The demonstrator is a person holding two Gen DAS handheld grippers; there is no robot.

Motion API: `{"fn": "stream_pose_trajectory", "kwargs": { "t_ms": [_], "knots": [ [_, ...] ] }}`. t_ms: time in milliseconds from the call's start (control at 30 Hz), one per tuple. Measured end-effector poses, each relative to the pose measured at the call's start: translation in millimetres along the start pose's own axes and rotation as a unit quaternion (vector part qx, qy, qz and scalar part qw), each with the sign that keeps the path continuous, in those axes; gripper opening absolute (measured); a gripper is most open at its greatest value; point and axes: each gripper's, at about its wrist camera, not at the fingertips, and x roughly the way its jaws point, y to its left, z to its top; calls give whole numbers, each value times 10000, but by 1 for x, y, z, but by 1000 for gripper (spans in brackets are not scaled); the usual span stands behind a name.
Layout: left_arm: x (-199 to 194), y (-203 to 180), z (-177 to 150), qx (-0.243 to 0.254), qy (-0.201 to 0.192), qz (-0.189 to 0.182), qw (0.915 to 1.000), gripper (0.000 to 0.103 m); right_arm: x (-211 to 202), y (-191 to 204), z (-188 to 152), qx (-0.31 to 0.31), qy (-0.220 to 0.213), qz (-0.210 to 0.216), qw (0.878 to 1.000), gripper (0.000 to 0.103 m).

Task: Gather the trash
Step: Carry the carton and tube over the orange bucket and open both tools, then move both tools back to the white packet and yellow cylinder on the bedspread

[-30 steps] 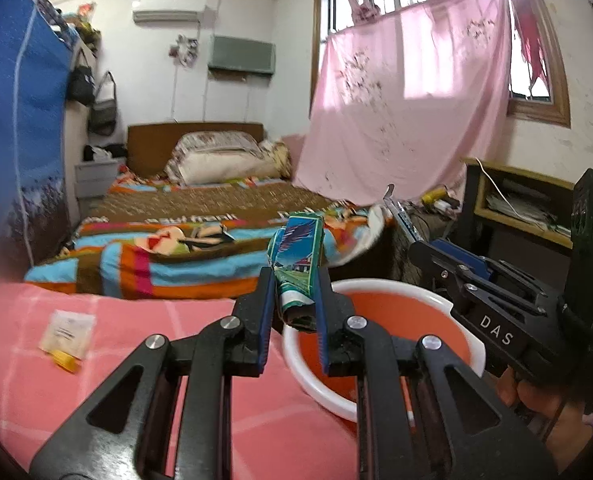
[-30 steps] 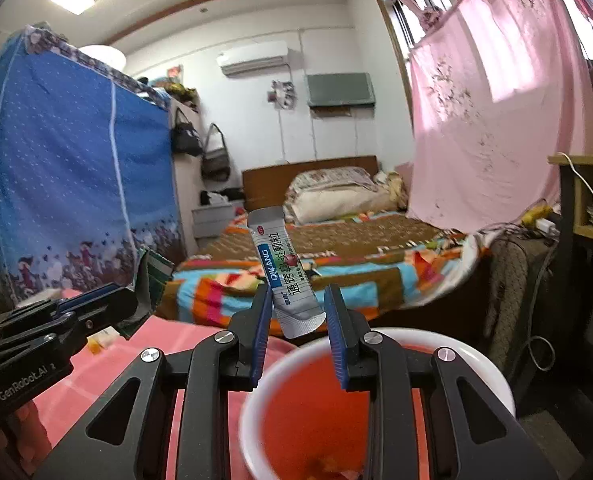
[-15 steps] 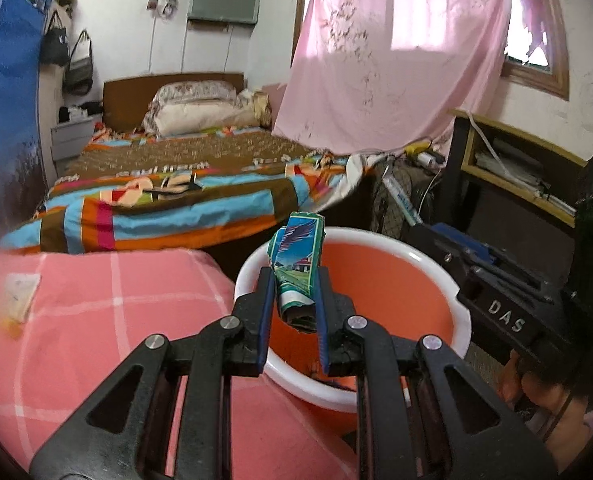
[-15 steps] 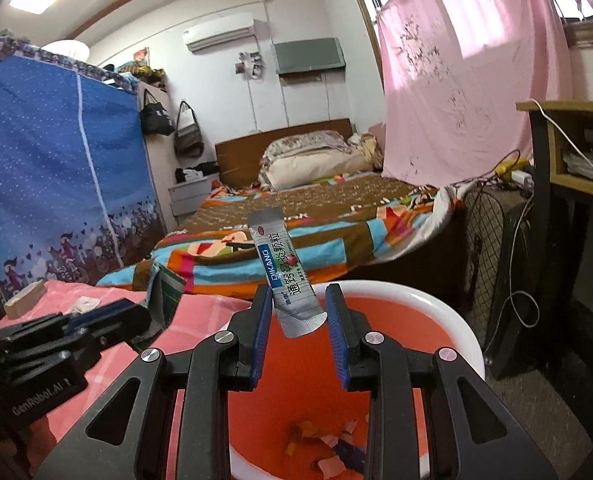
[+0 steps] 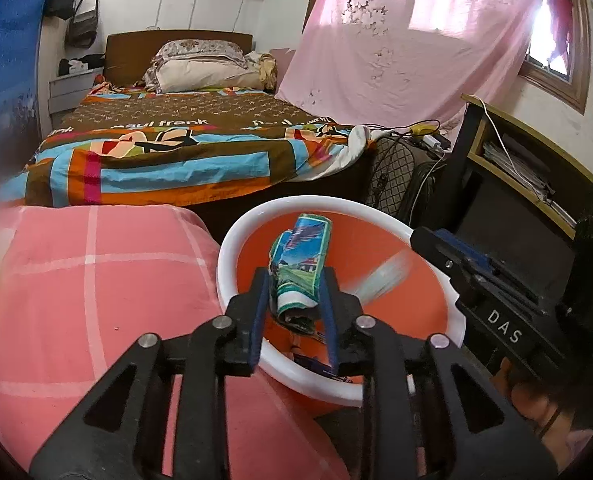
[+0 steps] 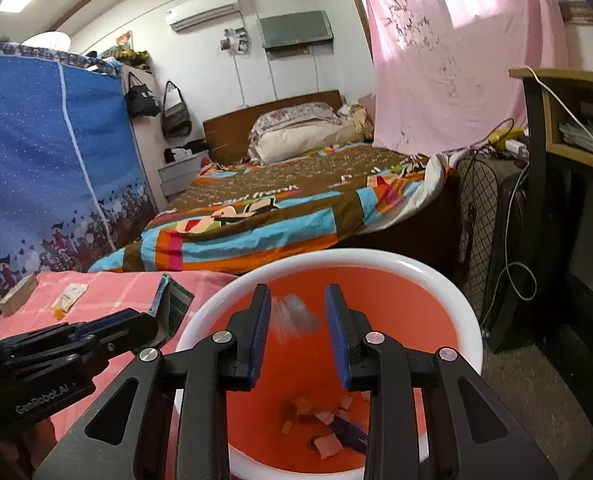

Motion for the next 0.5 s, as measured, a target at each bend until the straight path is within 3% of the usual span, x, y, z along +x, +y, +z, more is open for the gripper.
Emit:
{"fn": "stream_pose_trajectory", "kwargs": {
  "t_ms": [100,500],
  "knots": [
    [-1,-1,-1,9,-7,2,10000,34,1,-4,0,80,46,-23,10000,40],
    [-10,11,4,-136,-197,160,9996,46,-2,-5,3,59,-24,-105,9999,44]
  ]
}}
